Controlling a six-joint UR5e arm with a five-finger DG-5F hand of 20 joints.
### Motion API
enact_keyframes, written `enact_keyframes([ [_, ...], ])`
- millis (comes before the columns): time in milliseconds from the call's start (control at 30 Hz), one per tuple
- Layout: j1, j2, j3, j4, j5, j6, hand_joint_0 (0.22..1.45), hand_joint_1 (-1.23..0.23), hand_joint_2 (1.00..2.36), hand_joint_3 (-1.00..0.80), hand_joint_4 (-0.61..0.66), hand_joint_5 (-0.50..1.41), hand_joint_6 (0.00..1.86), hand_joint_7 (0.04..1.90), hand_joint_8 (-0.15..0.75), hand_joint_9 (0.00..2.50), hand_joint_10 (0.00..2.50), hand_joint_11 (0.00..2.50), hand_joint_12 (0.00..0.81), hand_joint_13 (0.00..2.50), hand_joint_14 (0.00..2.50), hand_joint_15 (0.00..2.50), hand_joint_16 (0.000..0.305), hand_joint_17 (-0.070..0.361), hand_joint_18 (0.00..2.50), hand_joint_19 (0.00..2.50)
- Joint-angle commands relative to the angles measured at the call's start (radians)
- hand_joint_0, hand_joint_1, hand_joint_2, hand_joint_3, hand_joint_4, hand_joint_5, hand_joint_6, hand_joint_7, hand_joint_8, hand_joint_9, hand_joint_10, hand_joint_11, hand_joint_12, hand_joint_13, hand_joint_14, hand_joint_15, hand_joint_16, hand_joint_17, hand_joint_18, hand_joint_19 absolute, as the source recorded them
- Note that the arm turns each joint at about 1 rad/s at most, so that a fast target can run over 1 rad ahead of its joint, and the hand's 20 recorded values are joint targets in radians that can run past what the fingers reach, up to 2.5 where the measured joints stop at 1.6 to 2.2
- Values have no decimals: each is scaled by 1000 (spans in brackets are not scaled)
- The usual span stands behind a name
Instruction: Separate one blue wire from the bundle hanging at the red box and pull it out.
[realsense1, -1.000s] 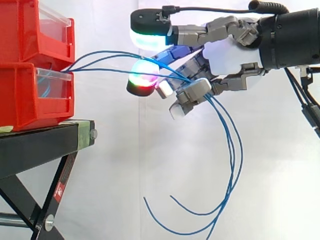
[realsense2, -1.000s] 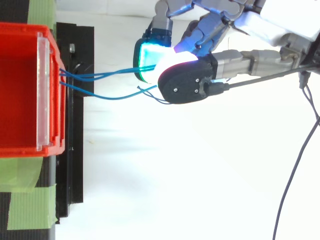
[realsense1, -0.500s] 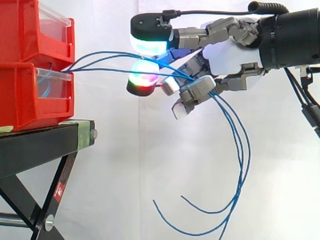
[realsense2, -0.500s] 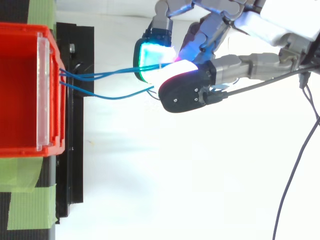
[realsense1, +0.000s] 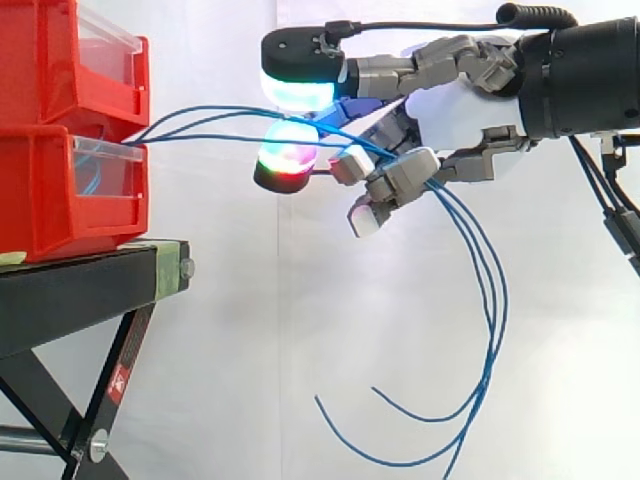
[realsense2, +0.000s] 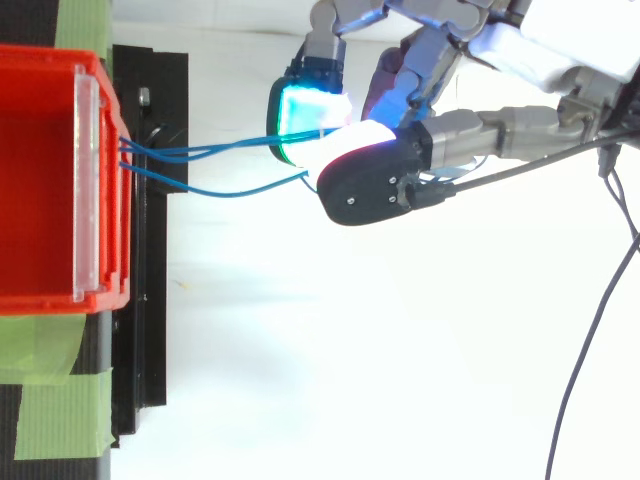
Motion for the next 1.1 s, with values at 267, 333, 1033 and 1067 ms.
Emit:
enact_keyframes([
  [267,0,0,1,1,0,0,605,-668,1000,-500,201,-153,781,1124,400,1371,20,1137,304,1537,269,1690,49,111,882,828],
  [333,0,0,1,0,0,0,606,-679,1000,-500,202,-153,782,1129,398,1381,22,1153,298,1539,264,1697,49,111,885,831],
  [1033,0,0,1,0,0,0,627,-650,1013,-371,195,-163,861,1181,403,1411,19,1208,299,1554,298,1685,50,111,897,833],
  [1067,0,0,0,0,0,0,626,-653,1014,-363,198,-162,864,1177,402,1414,20,1212,303,1554,297,1686,50,111,900,833],
])
